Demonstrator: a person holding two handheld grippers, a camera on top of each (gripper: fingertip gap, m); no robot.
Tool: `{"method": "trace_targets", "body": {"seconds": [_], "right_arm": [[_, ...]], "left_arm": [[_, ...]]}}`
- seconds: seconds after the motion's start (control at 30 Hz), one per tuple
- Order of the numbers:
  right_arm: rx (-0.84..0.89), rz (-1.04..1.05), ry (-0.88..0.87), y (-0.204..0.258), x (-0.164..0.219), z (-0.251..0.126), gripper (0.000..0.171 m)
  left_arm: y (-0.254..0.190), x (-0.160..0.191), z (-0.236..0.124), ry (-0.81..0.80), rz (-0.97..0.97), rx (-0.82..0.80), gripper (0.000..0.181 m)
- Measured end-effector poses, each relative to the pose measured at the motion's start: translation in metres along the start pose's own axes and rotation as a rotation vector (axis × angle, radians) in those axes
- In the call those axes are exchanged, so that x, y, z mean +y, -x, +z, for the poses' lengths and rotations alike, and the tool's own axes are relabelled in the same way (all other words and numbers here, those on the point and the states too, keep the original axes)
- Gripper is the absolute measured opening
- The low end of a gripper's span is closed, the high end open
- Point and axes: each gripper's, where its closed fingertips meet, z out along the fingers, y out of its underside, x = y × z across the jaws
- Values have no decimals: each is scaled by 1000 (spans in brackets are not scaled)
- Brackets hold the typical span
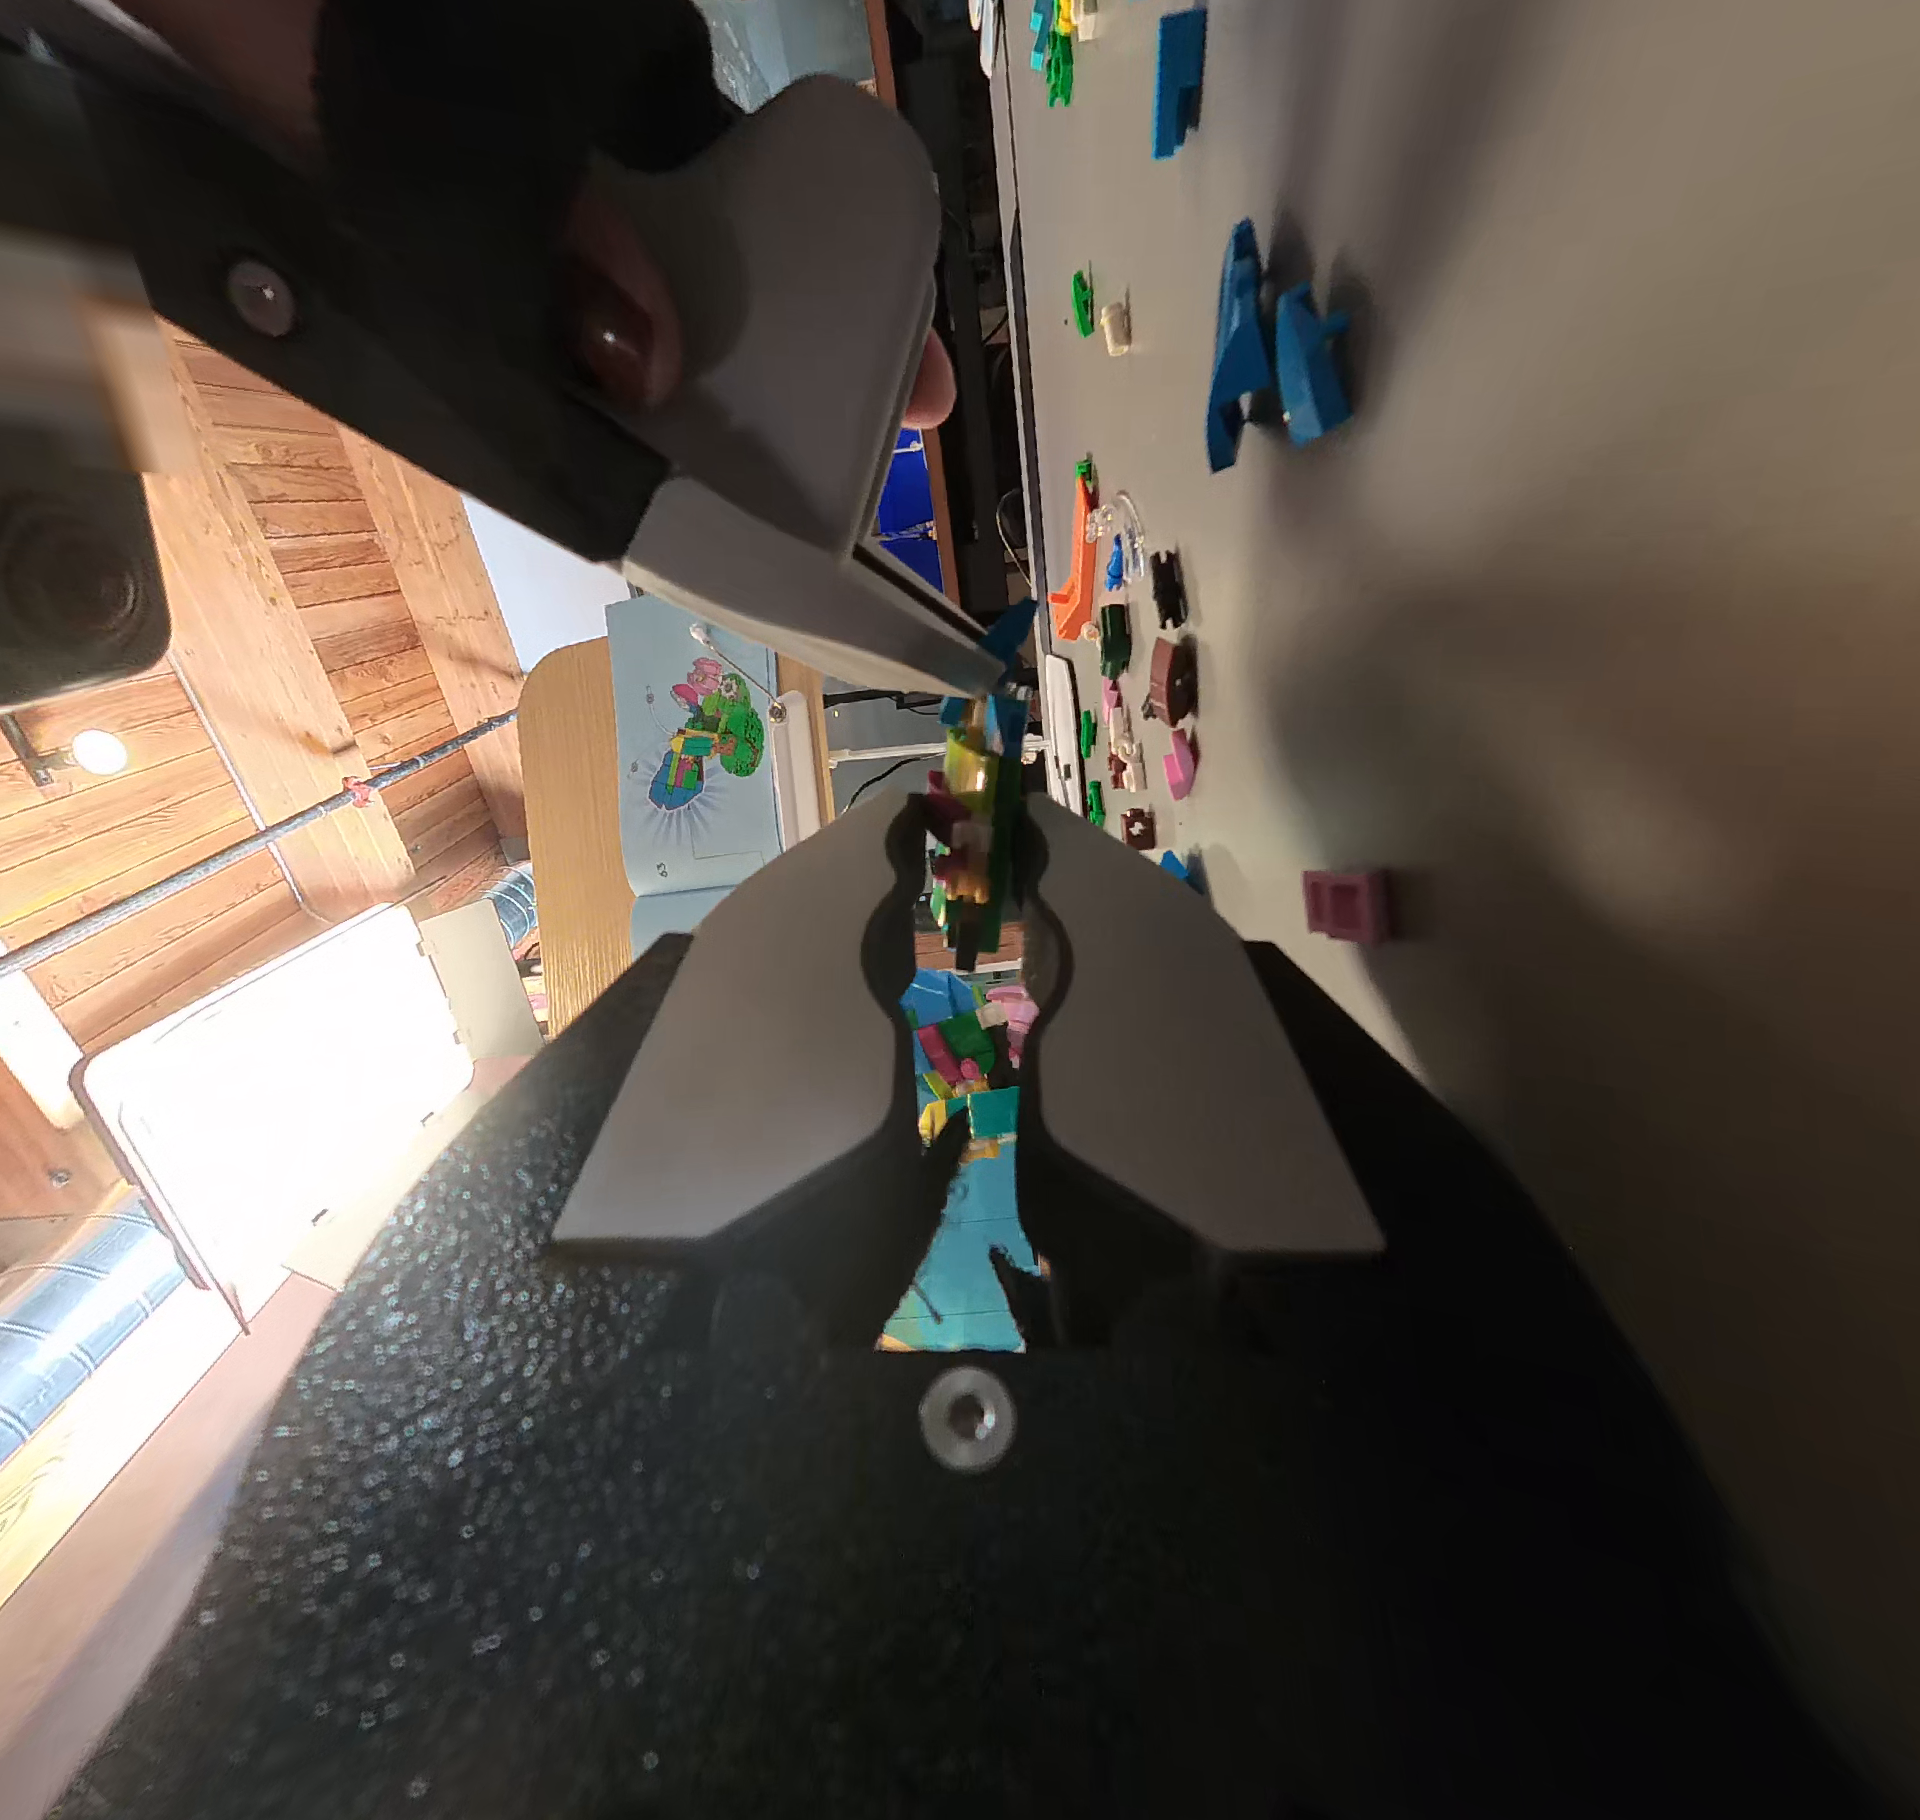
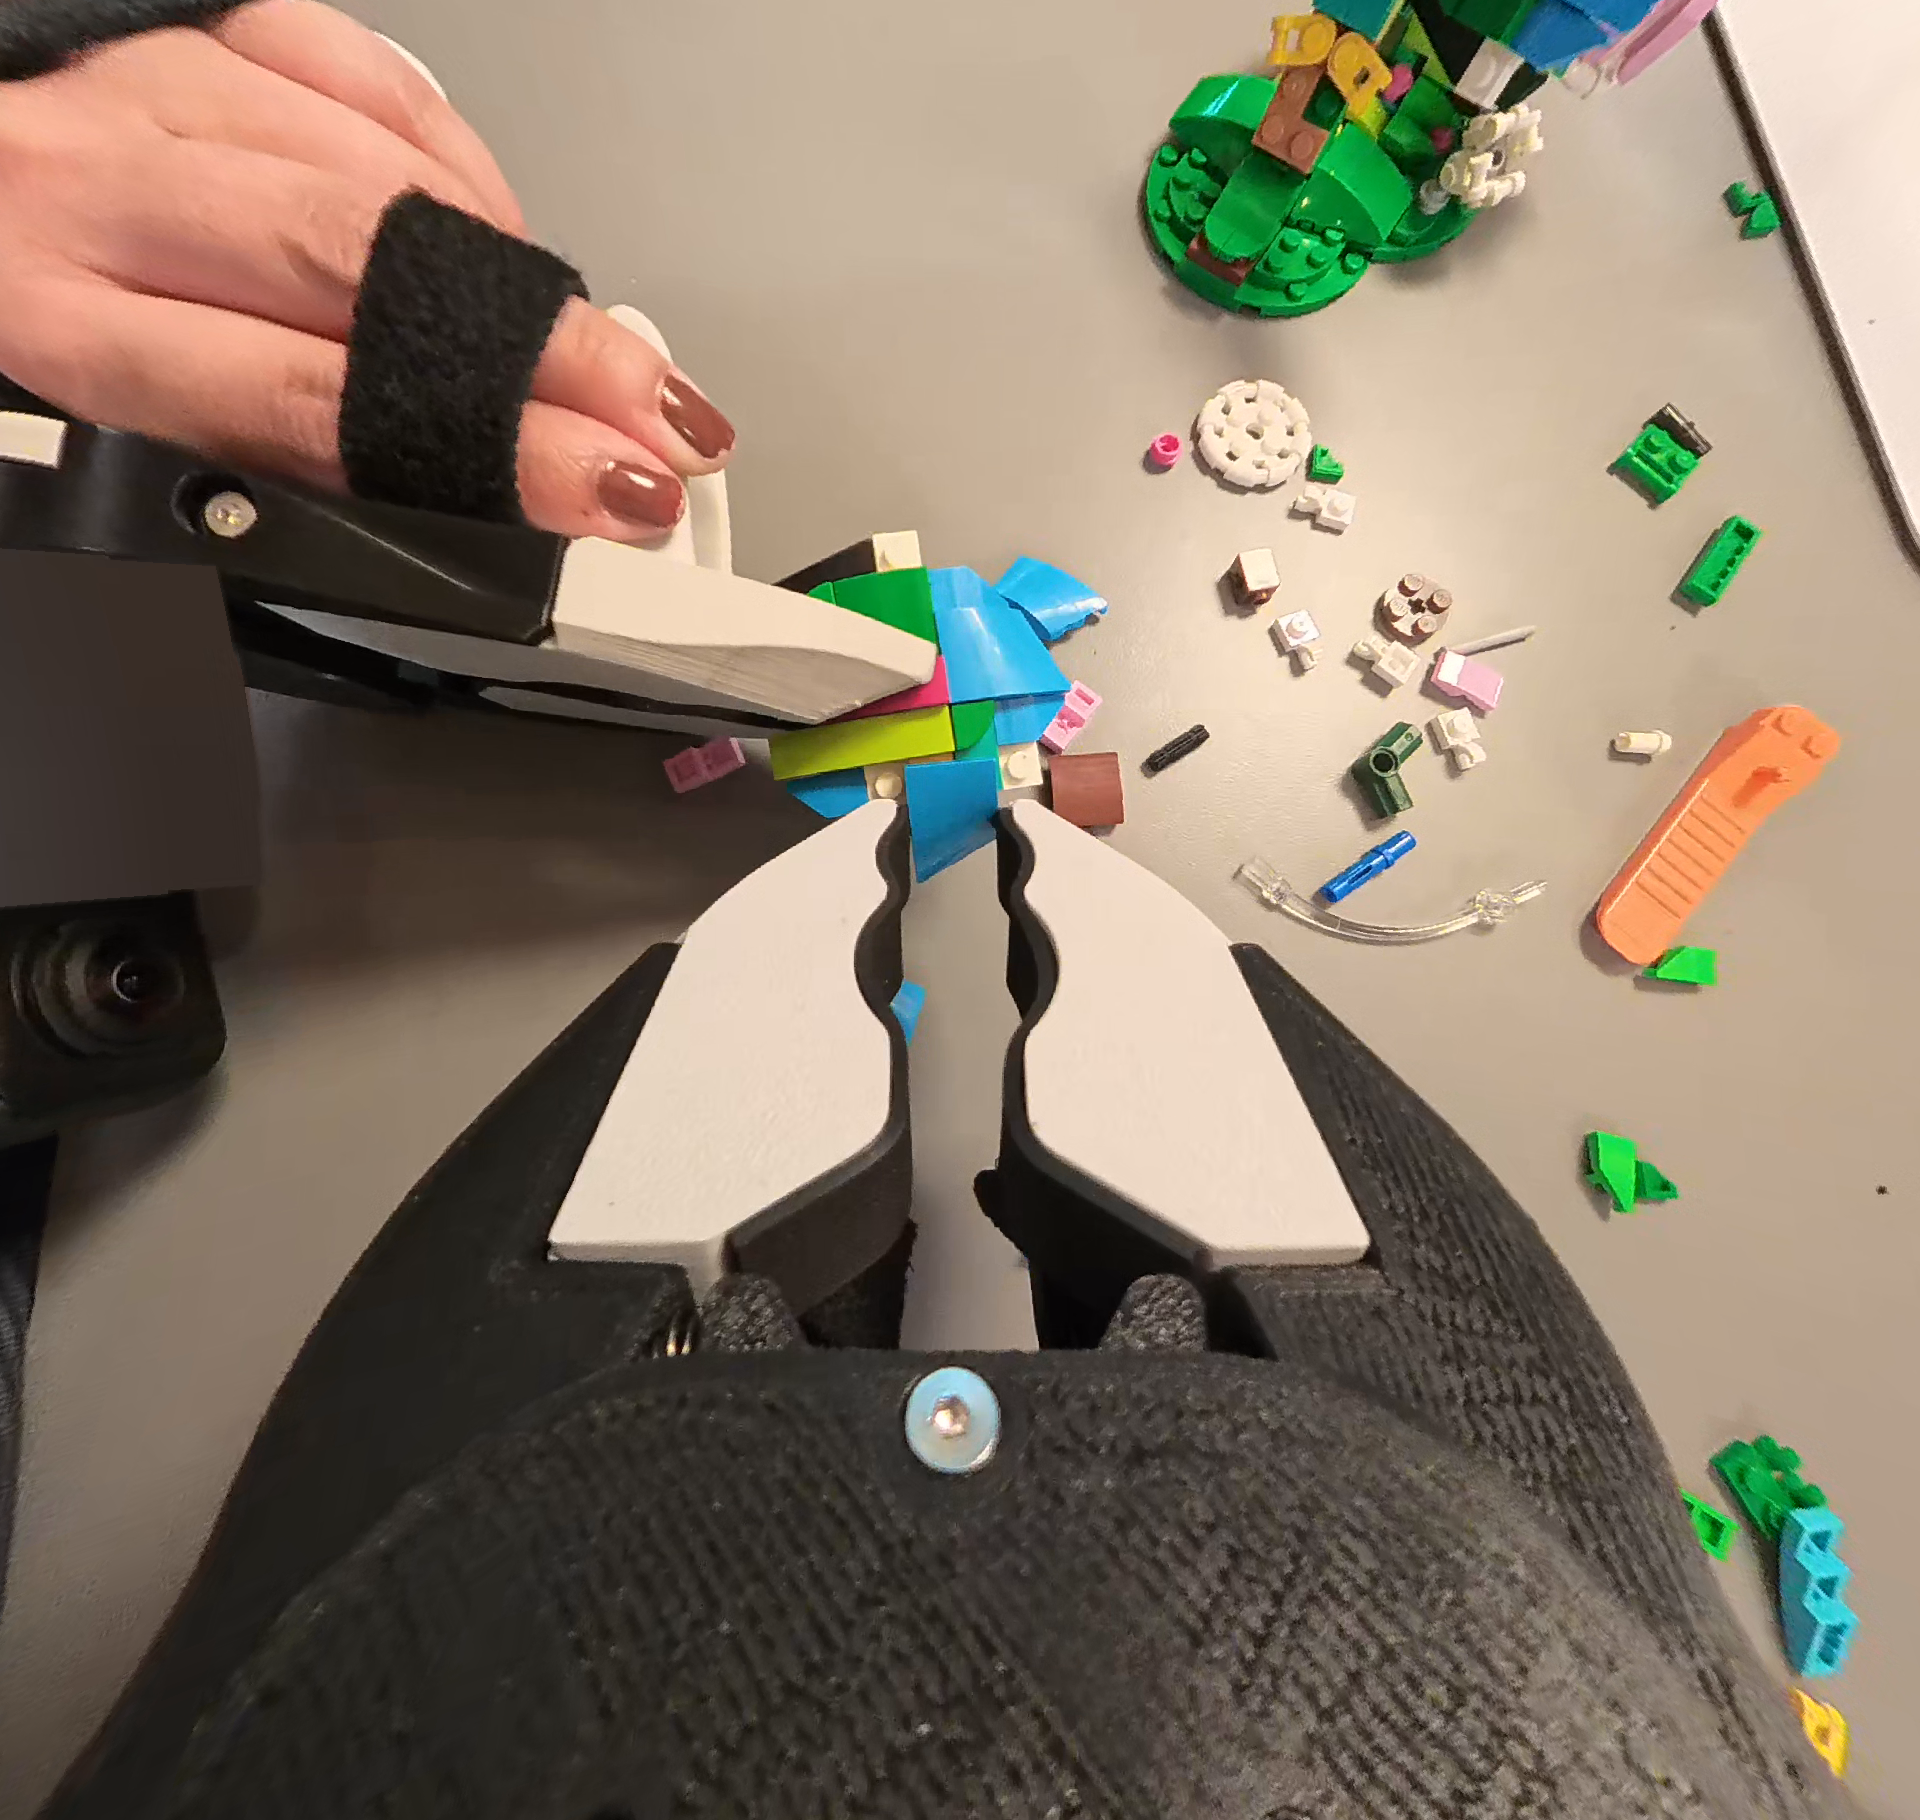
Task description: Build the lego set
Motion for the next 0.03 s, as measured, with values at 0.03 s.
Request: {"method": "trace_targets", "body": {"seconds": [0.03], "right_arm": [[5,-3,4,0,0,0,14]], "left_arm": [[0,0,0,1,0,0,15]]}}
